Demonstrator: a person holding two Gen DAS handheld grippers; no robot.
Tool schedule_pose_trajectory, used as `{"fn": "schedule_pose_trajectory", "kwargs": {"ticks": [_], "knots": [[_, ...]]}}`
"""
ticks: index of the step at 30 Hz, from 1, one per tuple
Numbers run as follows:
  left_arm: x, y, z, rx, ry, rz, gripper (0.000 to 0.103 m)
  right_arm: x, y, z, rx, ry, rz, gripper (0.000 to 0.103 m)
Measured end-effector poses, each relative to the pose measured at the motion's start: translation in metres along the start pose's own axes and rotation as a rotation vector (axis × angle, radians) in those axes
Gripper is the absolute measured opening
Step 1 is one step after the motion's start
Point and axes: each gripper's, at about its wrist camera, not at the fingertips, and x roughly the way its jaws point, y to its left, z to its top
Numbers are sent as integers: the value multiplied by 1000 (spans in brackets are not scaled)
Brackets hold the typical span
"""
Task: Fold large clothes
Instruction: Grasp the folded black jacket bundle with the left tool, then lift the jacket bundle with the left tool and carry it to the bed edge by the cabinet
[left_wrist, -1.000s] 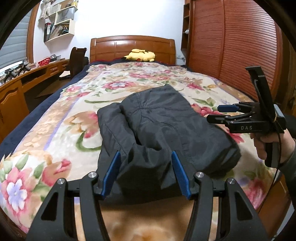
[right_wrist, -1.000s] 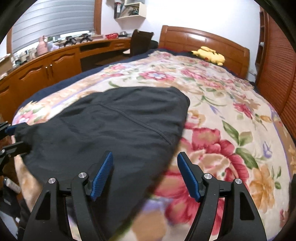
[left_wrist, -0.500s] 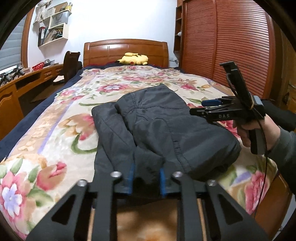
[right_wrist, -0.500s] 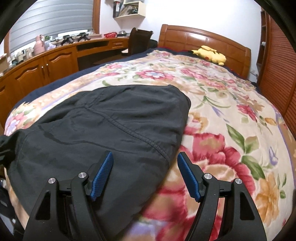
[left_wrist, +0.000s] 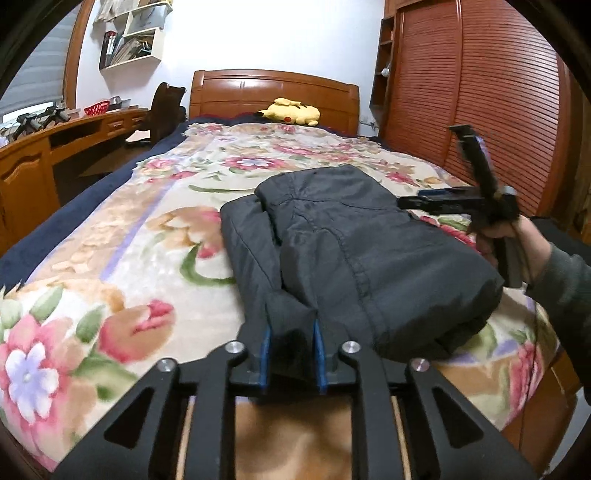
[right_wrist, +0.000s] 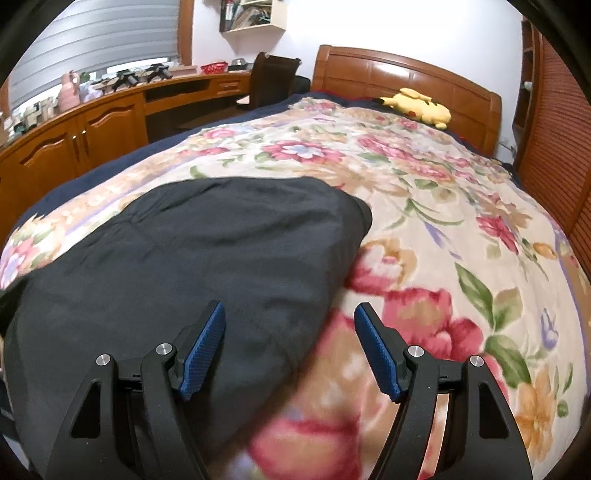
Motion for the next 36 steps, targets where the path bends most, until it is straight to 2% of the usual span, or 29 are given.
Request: {"fn": "schedule_pose_trajectory", "kwargs": {"ticks": [4, 8, 13, 19, 26, 27, 28, 29, 30, 31, 32, 34, 36], "knots": [[-10, 6, -7, -18, 7, -6, 38, 22, -9, 13, 18, 14, -11, 80], [-10, 10, -17, -24, 26, -9, 42, 47, -20, 23, 34, 42, -34, 82], [-8, 13, -22, -45, 50, -23, 45, 71, -40, 28, 130, 57, 3, 88], [-4, 16, -28, -55, 86, -31, 46, 92, -42, 32, 157, 88, 46, 91], [15, 17, -29, -56, 113, -18, 46, 112, -53, 22, 272, 150, 176, 91], [16, 19, -28, -64, 110, -31, 46, 113, -54, 20, 283, 164, 195, 90], [16, 20, -28, -68, 106, -47, 40, 114, -54, 19, 298, 177, 229, 81], [16, 20, -28, -71, 107, -78, 26, 114, -53, 18, 303, 182, 257, 74], [16, 20, -27, -76, 110, -104, 22, 111, -50, 19, 297, 178, 271, 63], [15, 20, -27, -76, 103, -106, 16, 107, -45, 20, 272, 176, 255, 59], [13, 18, -27, -69, 95, -111, 12, 104, -41, 22, 253, 179, 245, 55], [6, 16, -27, -59, 67, -116, 10, 96, -34, 26, 207, 171, 213, 39], [0, 18, -25, -66, 41, -121, 8, 83, -29, 31, 184, 129, 193, 30]]}}
